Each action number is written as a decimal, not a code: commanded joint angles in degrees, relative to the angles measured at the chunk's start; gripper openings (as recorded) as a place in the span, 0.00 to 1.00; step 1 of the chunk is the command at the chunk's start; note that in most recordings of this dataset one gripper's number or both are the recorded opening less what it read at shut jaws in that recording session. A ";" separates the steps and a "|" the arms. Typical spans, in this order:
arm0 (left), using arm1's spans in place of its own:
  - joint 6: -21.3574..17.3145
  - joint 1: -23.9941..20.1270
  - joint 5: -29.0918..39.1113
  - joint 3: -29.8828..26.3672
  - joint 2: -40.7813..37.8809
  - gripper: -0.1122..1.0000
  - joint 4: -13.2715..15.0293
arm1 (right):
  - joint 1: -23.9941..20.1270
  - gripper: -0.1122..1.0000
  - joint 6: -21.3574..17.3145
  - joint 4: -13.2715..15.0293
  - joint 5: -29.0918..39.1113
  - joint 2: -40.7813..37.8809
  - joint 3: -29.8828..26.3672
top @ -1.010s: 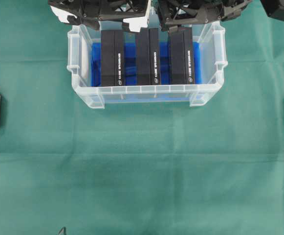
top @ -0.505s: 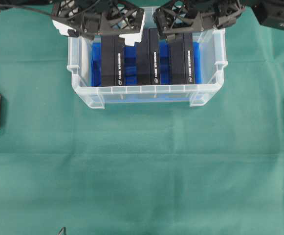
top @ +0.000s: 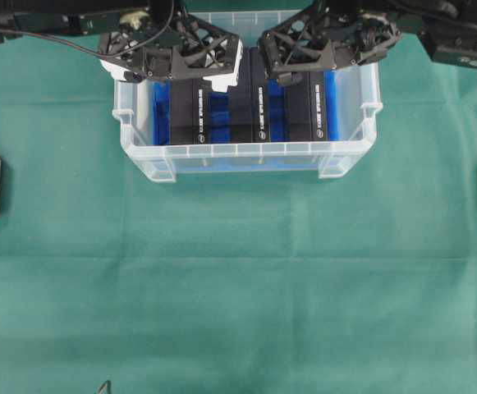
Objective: Take the box out of the case with both arms.
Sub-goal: 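Lower both open grippers around the outer black box pairs and close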
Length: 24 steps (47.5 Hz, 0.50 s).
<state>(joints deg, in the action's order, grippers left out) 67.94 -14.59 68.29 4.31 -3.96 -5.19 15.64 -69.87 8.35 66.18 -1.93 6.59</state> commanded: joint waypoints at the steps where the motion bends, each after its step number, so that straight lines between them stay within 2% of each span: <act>1: 0.09 0.09 -0.79 0.00 0.18 0.87 -0.18 | -0.18 0.96 0.00 0.18 -0.62 0.53 0.18; 24: 0.18 -0.53 -4.66 3.16 -2.29 0.87 -0.18 | -0.18 0.96 -0.09 -0.09 -3.16 -2.11 1.85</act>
<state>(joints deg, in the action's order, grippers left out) 68.03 -14.77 64.42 7.73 -6.94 -5.19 15.64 -69.87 8.35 63.63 -4.57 8.79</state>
